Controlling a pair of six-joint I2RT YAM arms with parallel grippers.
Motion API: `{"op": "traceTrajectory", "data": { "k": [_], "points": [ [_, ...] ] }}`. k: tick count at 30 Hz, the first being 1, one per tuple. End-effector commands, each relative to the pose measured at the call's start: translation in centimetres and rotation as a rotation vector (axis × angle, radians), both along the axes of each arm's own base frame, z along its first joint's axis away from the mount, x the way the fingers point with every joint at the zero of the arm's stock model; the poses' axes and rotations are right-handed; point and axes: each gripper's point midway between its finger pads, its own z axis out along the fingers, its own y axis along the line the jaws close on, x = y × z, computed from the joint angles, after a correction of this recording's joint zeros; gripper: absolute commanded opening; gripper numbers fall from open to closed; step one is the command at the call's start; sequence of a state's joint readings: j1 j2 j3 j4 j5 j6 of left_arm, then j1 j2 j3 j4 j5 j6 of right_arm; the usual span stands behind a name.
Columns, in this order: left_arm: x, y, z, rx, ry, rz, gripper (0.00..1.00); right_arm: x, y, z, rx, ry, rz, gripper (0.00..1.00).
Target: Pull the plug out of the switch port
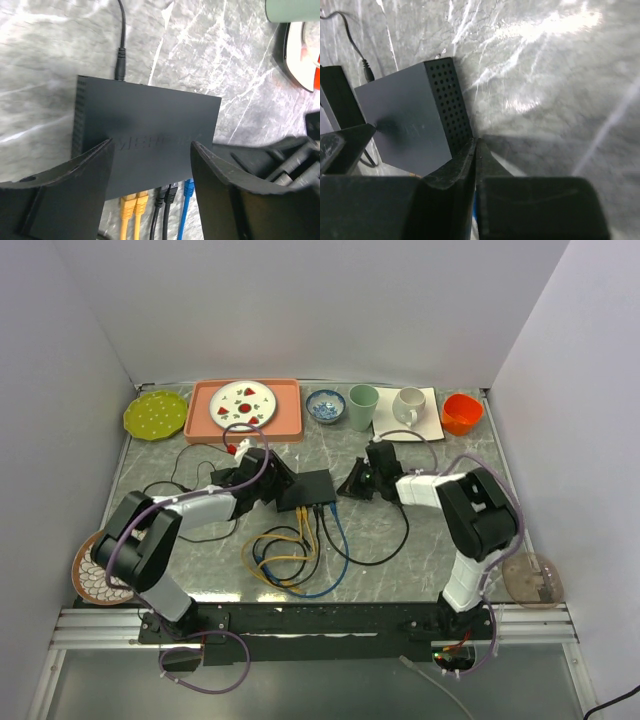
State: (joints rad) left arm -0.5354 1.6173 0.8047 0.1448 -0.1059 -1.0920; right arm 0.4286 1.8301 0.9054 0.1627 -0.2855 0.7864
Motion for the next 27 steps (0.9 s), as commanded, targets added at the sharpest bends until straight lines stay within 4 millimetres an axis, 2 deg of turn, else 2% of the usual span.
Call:
{"op": "traceTrajectory", "data": {
  "k": [1,4,5,7,8,9,10,11,12,15,19,27],
  "points": [
    [-0.2,1.1,2.1,0.007,-0.054,0.022,0.69,0.1,-1.8,4.7,-0.015,-0.141,-0.032,0.16],
    [-0.4,-0.6,3.5,-0.088,-0.1,-0.039,0.68,-1.2,-1.7,5.4,0.035,-0.141,-0.009,0.36],
    [-0.4,-1.1,3.7,-0.117,-0.108,-0.057,0.66,-1.8,-1.7,5.0,0.048,-0.124,0.0,0.46],
    [-0.6,-2.5,3.7,-0.177,-0.119,-0.113,0.56,-2.3,-1.3,4.9,0.082,-0.116,0.013,0.54],
    [-0.8,-2.8,3.4,-0.19,-0.111,-0.129,0.52,-3.2,-1.1,4.4,0.099,-0.095,0.036,0.59],
    [-0.9,-3.2,2.6,-0.198,-0.092,-0.14,0.41,-3.5,-1.0,4.2,0.112,-0.086,0.046,0.61],
    [-1.1,-3.8,2.6,-0.221,-0.088,-0.172,0.37,-3.6,-0.7,4.1,0.133,-0.089,0.057,0.63],
    [-1.2,-4.0,2.4,-0.228,-0.082,-0.181,0.31,-4.4,-0.5,3.7,0.15,-0.068,0.076,0.63],
    [-1.2,-4.2,1.6,-0.227,-0.064,-0.19,0.21,-4.7,-0.4,3.5,0.163,-0.063,0.088,0.63],
    [-1.3,-4.5,0.6,-0.225,-0.035,-0.201,0.12,-5.6,-0.1,2.9,0.201,-0.044,0.108,0.63],
    [-1.2,-4.5,-0.5,-0.205,-0.005,-0.201,0.09,-6.0,0.0,2.2,0.214,-0.031,0.113,0.62],
    [-1.4,-4.3,-2.4,-0.179,0.045,-0.189,0.07,-5.4,0.8,1.7,0.261,0.003,0.117,0.6]
  ]
}}
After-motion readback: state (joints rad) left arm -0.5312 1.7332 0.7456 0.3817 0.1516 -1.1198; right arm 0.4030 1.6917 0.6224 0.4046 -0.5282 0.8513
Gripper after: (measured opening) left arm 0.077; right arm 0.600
